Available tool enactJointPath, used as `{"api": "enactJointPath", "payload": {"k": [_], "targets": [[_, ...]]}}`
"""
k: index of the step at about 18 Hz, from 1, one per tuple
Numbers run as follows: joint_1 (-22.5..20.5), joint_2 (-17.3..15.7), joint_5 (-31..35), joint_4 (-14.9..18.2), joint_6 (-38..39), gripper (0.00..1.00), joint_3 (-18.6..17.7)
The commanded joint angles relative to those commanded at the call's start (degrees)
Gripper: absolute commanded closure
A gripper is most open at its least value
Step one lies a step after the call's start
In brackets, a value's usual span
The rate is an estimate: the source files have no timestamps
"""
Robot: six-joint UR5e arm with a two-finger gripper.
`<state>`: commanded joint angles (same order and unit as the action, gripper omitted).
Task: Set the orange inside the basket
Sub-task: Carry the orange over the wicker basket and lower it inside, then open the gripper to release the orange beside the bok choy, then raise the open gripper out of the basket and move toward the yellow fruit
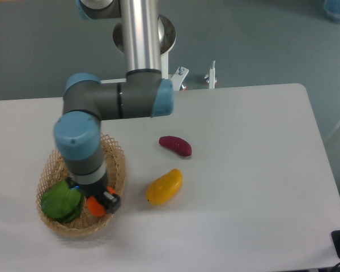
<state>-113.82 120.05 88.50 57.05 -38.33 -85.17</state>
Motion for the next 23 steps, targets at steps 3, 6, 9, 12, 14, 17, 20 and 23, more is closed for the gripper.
{"api": "enactJointPath", "payload": {"k": [3,6,9,12,14,17,20,23], "targets": [[1.4,0.5,0.0,-1.0,1.0,0.33,-0.4],[1.8,1.0,-0.2,-0.9,1.1,0.26,-0.4],[2.0,1.0,-0.5,-0.7,1.5,0.10,-0.4],[2.0,0.9,-0.9,-0.6,2.4,0.00,-0.4],[2.1,0.4,-2.4,-0.5,2.3,0.00,-0.5],[1.8,-0.3,-2.6,-0.9,1.7,0.00,-1.8],[-1.5,-2.8,-2.6,-1.2,1.6,0.00,-3.5],[-7.5,-6.5,-2.6,-1.2,-1.1,0.00,-5.4]]}}
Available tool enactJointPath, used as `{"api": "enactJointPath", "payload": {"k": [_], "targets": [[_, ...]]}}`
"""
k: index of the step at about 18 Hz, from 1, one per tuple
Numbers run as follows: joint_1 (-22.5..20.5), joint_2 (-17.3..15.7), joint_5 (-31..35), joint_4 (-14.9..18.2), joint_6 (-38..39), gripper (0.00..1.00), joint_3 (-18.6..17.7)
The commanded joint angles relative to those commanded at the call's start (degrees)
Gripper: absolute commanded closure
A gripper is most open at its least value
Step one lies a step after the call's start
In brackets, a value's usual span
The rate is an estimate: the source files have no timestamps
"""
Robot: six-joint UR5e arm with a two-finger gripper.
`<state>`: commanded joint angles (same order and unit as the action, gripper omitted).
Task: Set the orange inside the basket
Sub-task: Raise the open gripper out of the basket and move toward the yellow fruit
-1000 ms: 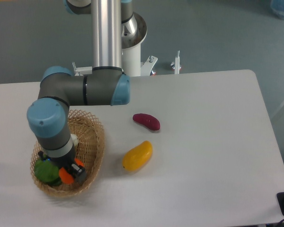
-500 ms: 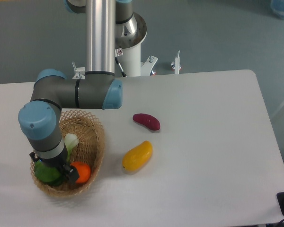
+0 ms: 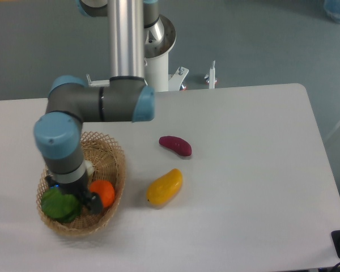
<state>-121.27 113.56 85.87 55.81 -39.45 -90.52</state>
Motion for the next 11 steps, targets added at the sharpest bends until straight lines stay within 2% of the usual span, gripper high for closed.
{"api": "enactJointPath", "payload": {"k": [7,11], "targets": [[-13.3,-1.1,0.0,0.1,-8.9,0.00,0.3],[-18.6,-1.8,0.1,0.1,-13.5,0.00,0.4]]}}
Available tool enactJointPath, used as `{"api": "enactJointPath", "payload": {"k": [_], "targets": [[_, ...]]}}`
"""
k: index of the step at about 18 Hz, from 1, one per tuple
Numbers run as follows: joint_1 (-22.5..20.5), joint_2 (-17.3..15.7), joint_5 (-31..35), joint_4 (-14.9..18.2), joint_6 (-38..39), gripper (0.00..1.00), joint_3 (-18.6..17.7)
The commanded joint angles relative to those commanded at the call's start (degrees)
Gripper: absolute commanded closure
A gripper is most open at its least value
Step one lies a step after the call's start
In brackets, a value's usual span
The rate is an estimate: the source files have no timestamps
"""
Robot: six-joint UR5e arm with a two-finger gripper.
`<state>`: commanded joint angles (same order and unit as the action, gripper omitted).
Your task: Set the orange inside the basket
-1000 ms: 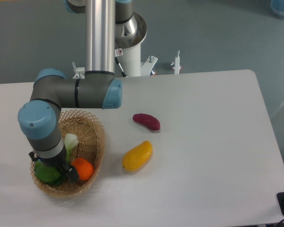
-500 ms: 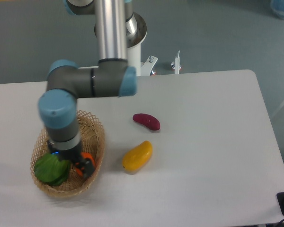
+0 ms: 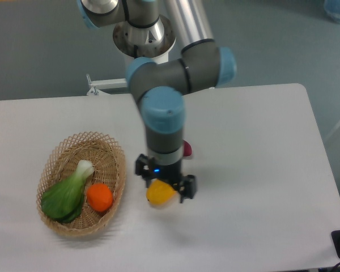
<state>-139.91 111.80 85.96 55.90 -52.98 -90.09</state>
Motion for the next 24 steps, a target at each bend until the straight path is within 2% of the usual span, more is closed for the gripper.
{"api": "enactJointPath", "payload": {"k": [7,12,16,24], "targets": [[-10.7,-1.2,0.0,0.9,-15.3,0.00,0.3],[-15.7,-0.3,0.0,1.0,-23.5,0.00,0.2],[-17.8,0.7,0.1,1.2,-28.0,0.00,0.2],[-17.8,0.6,0.9,1.1,-28.4,0.00,-0.3]]}}
